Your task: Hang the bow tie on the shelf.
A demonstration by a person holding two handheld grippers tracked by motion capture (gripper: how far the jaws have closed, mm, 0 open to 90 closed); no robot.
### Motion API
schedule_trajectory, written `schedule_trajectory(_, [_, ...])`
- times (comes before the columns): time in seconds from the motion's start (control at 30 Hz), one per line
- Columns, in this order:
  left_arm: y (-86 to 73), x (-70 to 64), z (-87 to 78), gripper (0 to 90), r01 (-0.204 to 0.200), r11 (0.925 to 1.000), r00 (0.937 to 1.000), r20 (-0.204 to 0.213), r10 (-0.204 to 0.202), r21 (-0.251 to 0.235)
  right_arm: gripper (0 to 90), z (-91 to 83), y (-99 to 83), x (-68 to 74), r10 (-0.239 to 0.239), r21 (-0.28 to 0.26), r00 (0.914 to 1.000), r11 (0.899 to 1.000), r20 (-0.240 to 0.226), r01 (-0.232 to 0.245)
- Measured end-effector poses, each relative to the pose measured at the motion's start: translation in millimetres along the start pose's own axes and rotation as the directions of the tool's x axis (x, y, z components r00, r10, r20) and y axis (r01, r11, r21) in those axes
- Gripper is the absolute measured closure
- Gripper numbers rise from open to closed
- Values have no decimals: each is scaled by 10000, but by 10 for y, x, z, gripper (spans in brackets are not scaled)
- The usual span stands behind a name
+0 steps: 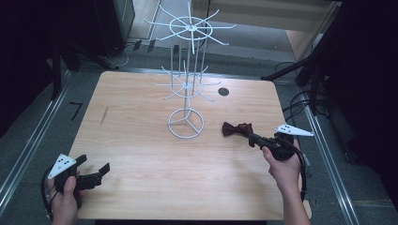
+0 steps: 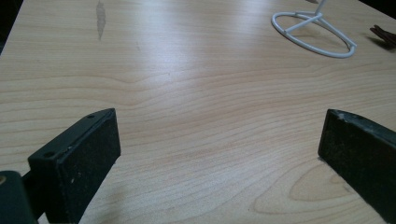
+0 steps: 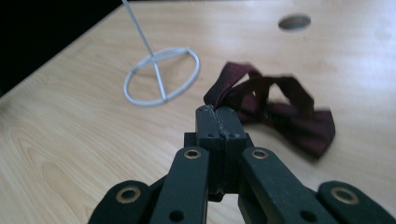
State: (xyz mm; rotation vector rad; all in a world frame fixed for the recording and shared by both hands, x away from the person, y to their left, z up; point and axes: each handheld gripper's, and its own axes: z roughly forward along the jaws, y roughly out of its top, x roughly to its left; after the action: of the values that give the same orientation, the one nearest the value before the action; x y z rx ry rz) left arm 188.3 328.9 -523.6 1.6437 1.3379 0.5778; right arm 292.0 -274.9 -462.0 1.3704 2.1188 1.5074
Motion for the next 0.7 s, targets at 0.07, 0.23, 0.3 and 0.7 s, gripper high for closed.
schedule_trajectory(0.07, [0, 0, 0, 0, 6, 10000, 10000, -2, -6, -4, 900, -6, 13, 23, -147, -263, 9999, 9995, -75, 145])
schedule_trajectory(0.23, [0, 2, -1, 0, -3, 10000, 10000, 10, 3, 12, 900, -23, 93, 167, -861, -1011, 9963, 9911, 38, 860])
schedule_trajectory(0.3, [0, 3, -2, 0, -5, 10000, 10000, 23, 5, 7, 900, -24, 151, 240, -1139, -1314, 9934, 9847, 124, 1146])
schedule_trajectory(0.7, [1, 6, -4, 0, -13, 10000, 10000, 29, 13, 8, 900, 29, 346, 522, -1972, -2099, 9802, 9578, 163, 1962])
